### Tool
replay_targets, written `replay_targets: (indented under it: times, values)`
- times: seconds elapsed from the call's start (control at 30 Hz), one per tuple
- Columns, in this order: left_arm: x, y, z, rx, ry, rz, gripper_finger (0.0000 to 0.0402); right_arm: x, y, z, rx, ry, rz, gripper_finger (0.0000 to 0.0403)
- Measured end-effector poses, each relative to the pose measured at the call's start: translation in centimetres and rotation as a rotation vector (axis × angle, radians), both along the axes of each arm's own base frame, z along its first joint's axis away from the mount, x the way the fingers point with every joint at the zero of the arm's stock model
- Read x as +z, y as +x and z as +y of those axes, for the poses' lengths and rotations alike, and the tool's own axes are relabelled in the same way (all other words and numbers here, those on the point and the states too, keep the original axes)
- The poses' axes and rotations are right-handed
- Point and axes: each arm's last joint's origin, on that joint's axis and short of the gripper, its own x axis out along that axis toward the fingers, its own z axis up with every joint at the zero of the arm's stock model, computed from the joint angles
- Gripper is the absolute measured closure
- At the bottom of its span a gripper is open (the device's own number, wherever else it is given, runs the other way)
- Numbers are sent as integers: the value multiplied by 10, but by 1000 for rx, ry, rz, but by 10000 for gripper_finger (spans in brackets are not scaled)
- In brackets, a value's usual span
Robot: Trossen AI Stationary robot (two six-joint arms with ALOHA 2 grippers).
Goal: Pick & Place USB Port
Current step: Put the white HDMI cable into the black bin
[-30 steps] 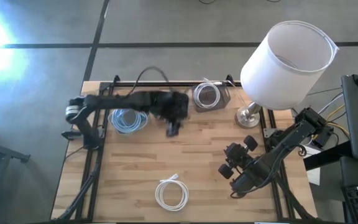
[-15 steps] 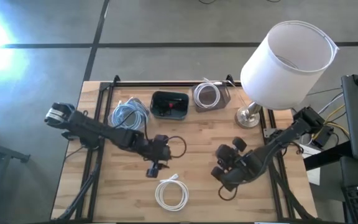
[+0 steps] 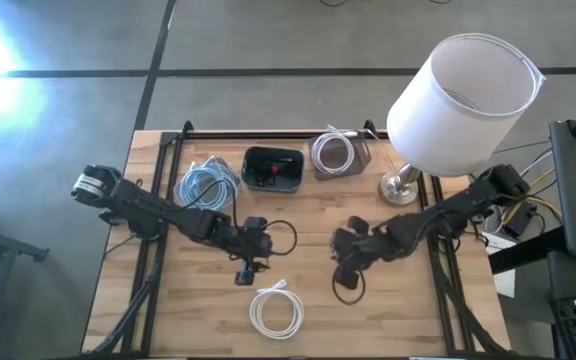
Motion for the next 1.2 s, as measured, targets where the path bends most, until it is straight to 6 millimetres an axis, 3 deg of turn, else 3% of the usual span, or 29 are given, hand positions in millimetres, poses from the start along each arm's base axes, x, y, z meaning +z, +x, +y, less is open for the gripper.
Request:
replay_targets:
  times: [0.13, 0.47, 0.7, 1.2]
  values:
    - [-2, -1, 1, 13, 15, 6, 211, -16, -7, -15, -32, 20, -47, 335]
    - [-16, -2, -1, 13, -74, -112, 211, -44, -21, -18, -8, 108, -82, 335]
    - [-28, -2, -15, -40, -233, -197, 211, -46, -21, -18, 5, 96, -87, 335]
    - [-71, 14, -41, -71, -214, -48, 211, -45, -21, -18, 8, 95, -91, 335]
